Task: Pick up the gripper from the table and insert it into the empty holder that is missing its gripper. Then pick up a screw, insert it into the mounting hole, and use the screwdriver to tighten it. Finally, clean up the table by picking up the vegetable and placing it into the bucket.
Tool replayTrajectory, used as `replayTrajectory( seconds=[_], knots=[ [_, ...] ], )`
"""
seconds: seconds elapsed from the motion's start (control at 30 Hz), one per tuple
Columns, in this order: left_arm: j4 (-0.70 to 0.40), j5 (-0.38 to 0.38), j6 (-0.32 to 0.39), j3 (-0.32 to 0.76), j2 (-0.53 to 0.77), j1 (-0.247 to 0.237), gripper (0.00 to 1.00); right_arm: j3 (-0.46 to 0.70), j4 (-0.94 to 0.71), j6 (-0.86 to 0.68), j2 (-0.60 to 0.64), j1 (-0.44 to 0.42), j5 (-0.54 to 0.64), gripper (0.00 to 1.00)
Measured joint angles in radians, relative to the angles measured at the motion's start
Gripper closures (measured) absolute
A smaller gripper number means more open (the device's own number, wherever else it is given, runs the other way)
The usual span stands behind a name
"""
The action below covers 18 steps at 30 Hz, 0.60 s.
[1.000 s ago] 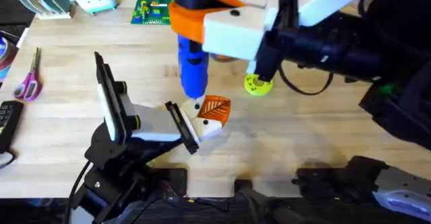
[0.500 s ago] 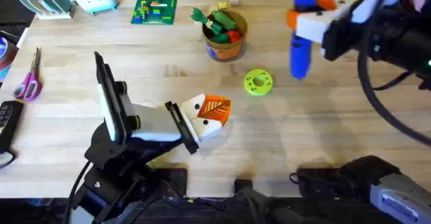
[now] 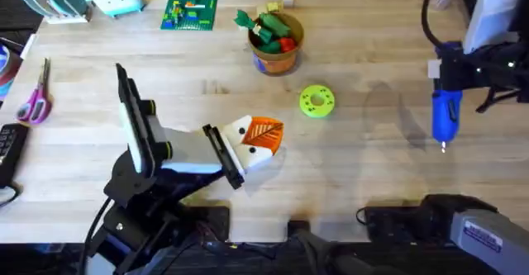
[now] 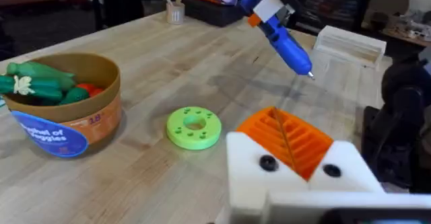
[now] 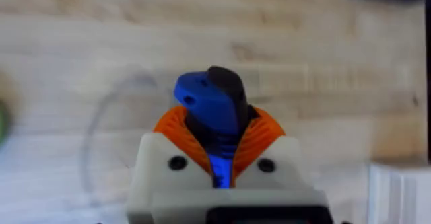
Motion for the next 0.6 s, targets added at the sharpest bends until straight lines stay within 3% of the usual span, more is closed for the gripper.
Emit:
replayTrajectory(
  seconds=[0.3,0.6],
  knots=[
    [0.000,0.000,0.000,0.000,0.000,0.000,0.988,0.001,-0.025,0.015,0.252,-0.119,0.054,0.917],
    [0.000,0.000,0.000,0.000,0.000,0.000,0.988,0.008,0.015,0.015,0.409,-0.152,0.073,0.919]
  ],
)
